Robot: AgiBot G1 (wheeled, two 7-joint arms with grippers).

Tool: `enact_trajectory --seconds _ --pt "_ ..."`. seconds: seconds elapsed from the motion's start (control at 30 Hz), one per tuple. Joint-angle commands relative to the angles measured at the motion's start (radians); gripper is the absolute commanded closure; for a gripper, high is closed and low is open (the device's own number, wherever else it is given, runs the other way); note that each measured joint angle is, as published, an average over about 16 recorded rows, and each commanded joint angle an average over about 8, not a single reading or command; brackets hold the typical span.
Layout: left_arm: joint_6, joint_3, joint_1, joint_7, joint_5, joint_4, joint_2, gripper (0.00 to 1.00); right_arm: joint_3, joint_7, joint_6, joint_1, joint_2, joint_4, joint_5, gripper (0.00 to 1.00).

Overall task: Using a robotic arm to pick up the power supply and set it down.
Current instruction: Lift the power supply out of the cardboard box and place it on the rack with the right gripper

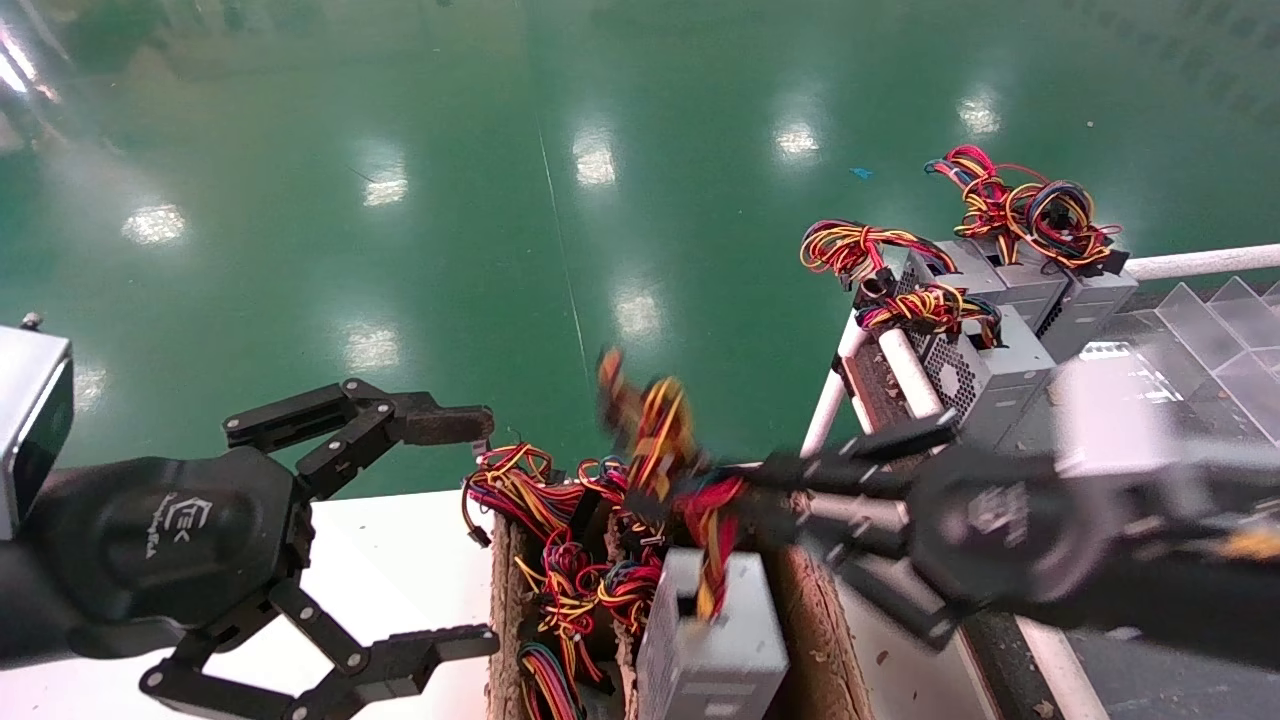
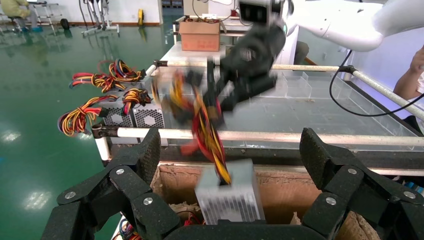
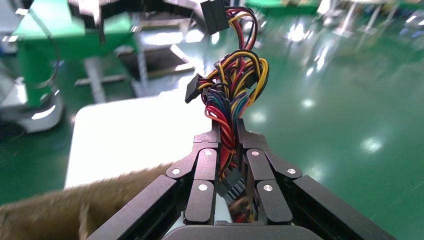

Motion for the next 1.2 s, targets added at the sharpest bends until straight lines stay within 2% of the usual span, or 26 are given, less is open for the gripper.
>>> enact_trajectory --seconds 0.03,0.33,0.63,0.93,1.2 --pt "0.000 0.000 0.000 0.000 0.000 0.000 0.000 0.00 0.030 -0.006 0.006 -0.010 0.021 0.003 0.038 1.00" --pt "0.000 0.001 0.000 0.000 0.000 0.000 0.000 0.00 0.146 -0.017 0.010 0.009 0.132 -0.018 0.145 1.00" --pt "0.000 0.001 0.000 0.000 -0.001 0.000 0.000 0.00 0.211 -0.022 -0.010 0.019 0.263 -0.078 0.155 1.00" --pt "-0.001 0.001 0.000 0.001 -0.001 0.000 -0.001 0.00 0.250 -0.073 -0.042 -0.076 0.363 -0.200 0.139 1.00" --pt "-0.001 0.002 0.000 0.001 -0.001 0.000 -0.001 0.00 0.282 -0.155 -0.042 -0.187 0.400 -0.340 0.128 1.00"
